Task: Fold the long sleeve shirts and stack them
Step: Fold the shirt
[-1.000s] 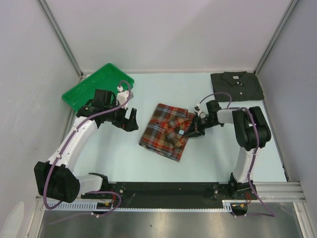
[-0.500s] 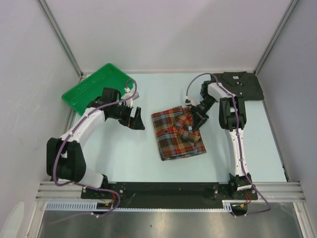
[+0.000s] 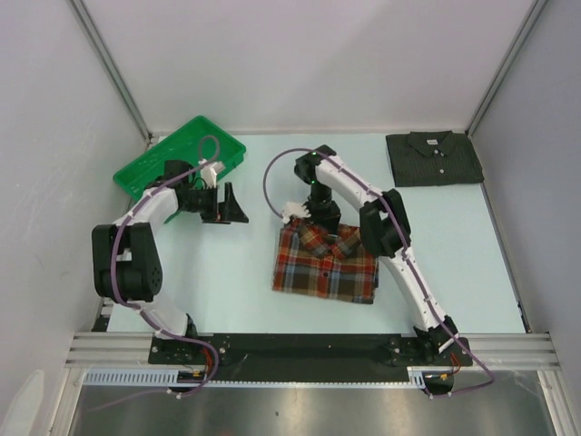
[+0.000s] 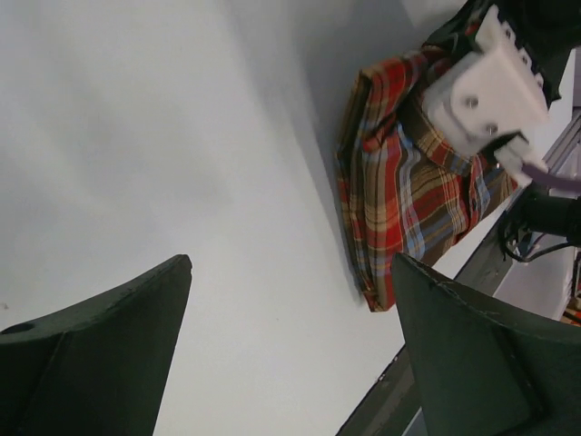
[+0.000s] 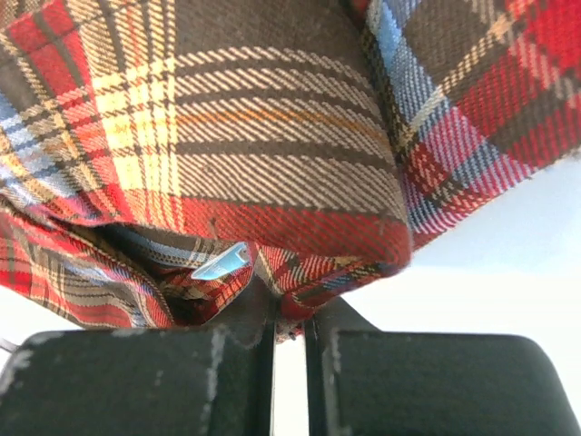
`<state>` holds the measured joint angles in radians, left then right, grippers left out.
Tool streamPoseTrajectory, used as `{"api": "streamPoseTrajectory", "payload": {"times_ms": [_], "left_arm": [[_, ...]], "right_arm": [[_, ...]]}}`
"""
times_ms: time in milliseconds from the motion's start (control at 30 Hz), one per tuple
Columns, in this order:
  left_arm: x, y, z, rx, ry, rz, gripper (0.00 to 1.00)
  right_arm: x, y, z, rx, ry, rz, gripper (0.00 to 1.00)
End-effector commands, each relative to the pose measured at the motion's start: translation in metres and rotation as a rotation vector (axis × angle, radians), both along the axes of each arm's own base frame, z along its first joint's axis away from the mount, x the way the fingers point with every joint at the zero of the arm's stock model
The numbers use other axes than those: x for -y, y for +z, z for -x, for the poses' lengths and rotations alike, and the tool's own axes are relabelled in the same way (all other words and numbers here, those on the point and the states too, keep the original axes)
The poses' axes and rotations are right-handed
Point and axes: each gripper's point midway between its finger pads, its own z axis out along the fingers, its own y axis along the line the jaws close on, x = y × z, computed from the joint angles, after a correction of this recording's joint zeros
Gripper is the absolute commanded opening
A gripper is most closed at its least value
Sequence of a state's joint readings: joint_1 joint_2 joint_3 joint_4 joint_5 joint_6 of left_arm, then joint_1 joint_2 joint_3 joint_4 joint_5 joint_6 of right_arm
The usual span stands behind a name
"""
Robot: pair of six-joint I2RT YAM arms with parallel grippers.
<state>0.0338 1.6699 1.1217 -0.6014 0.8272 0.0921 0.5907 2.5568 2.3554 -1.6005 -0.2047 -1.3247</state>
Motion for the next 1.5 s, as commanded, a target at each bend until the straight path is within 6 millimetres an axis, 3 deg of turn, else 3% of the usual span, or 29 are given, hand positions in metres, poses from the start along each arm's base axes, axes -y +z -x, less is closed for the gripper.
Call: {"api": "streamPoseTrajectory", "payload": {"times_ms": [0, 67, 100, 133, 200, 267, 300, 367, 400, 533, 633, 800, 900, 1033, 1233, 1467], "left_arm": [[-0.001, -0.003, 0.001, -0.029, 0.022, 0.061, 0.95], [-0.001, -0.006, 0.002, -0.038, 0.022, 0.06, 0.94], [-0.001, -0.008, 0.001, -0.043, 0.021, 0.06, 0.94], [0.0, -0.009, 0.001, -0.042, 0.018, 0.062, 0.94], [0.0, -0.008, -0.004, -0.025, 0.007, 0.064, 0.92], [0.002, -0.007, -0.007, -0.02, -0.009, 0.074, 0.91], [0.003, -0.003, -0.011, 0.013, -0.036, 0.076, 0.9], [0.007, -0.003, -0.015, 0.047, -0.091, 0.04, 0.88], [0.009, -0.003, -0.016, 0.054, -0.11, 0.027, 0.87], [0.029, -0.002, -0.013, 0.099, -0.216, -0.023, 0.87], [0.044, 0.001, -0.011, 0.132, -0.282, -0.038, 0.85], [0.067, 0.0, -0.011, 0.216, -0.418, -0.106, 0.81], [0.082, -0.012, 0.001, 0.199, -0.504, -0.135, 0.77], [0.096, -0.026, 0.011, 0.19, -0.592, -0.175, 0.72], [0.101, -0.035, 0.012, 0.17, -0.617, -0.204, 0.72], [0.104, -0.046, 0.026, 0.151, -0.665, -0.219, 0.74]], "right_arm": [[-0.075, -0.036, -0.045, 0.217, 0.335, -0.201, 0.01], [-0.086, -0.013, -0.055, 0.294, 0.33, -0.237, 0.13], [-0.091, -0.003, -0.057, 0.318, 0.312, -0.253, 0.24], [-0.095, 0.009, -0.062, 0.356, 0.281, -0.271, 0.5], [-0.094, 0.042, -0.067, 0.425, 0.237, -0.29, 0.56], [-0.089, 0.058, -0.072, 0.47, 0.159, -0.289, 0.59], [-0.081, 0.076, -0.072, 0.5, 0.131, -0.281, 0.6], [-0.06, 0.082, -0.067, 0.486, 0.035, -0.254, 0.62], [-0.051, 0.097, -0.063, 0.496, -0.007, -0.265, 0.62], [-0.005, 0.111, -0.047, 0.435, -0.263, -0.276, 0.64], [0.012, 0.113, -0.03, 0.337, -0.461, -0.327, 0.63], [0.028, 0.12, -0.036, 0.068, -0.87, -0.503, 0.51], [0.037, 0.111, -0.044, -0.08, -1.01, -0.553, 0.41], [0.048, 0.087, -0.044, -0.155, -1.065, -0.542, 0.39], [0.051, 0.062, -0.035, -0.211, -1.085, -0.51, 0.41], [0.07, 0.029, -0.019, -0.185, -1.088, -0.426, 0.49]]}}
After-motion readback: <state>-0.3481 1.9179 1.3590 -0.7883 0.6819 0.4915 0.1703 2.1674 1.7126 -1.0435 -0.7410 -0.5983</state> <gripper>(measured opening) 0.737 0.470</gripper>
